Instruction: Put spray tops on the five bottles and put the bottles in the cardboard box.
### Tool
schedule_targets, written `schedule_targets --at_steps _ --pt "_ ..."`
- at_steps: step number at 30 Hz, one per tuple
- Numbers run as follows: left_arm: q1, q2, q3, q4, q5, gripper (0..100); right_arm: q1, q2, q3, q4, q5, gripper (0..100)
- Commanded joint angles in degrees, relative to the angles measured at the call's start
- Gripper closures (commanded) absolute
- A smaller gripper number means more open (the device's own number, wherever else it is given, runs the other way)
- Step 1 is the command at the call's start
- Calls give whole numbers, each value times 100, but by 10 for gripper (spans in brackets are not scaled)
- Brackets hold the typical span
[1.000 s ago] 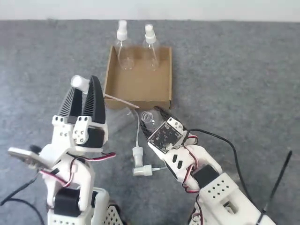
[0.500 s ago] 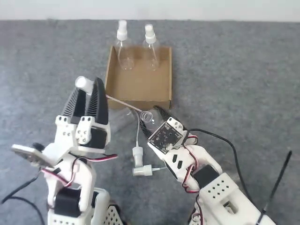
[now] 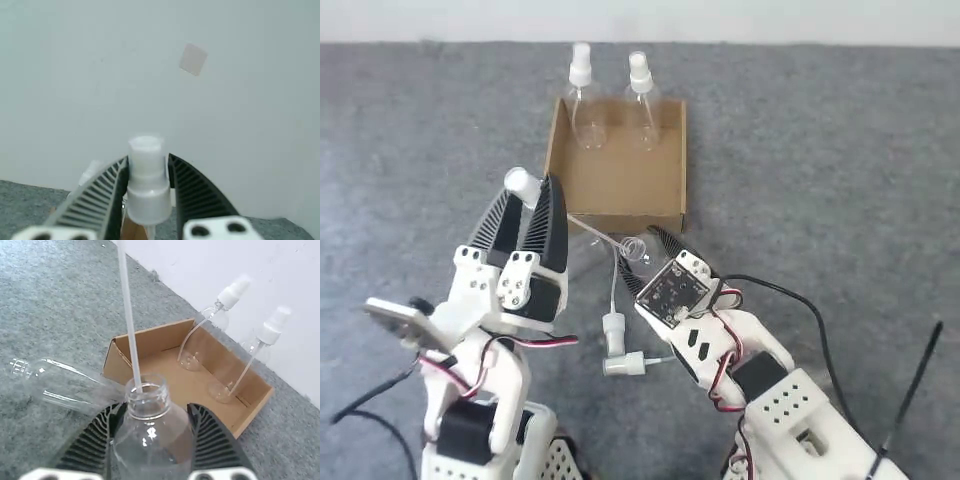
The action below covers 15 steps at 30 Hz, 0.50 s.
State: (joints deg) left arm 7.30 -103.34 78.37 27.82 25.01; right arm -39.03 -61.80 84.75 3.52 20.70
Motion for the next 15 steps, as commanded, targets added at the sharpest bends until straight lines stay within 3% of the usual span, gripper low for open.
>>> schedule_targets --at_steps 1,15 --pt "105 -88 57 -9 -53 988 -57 -189 -97 -119 62 990" --pt "1037 -88 444 -18 -448 988 -31 -189 -79 -101 44 990"
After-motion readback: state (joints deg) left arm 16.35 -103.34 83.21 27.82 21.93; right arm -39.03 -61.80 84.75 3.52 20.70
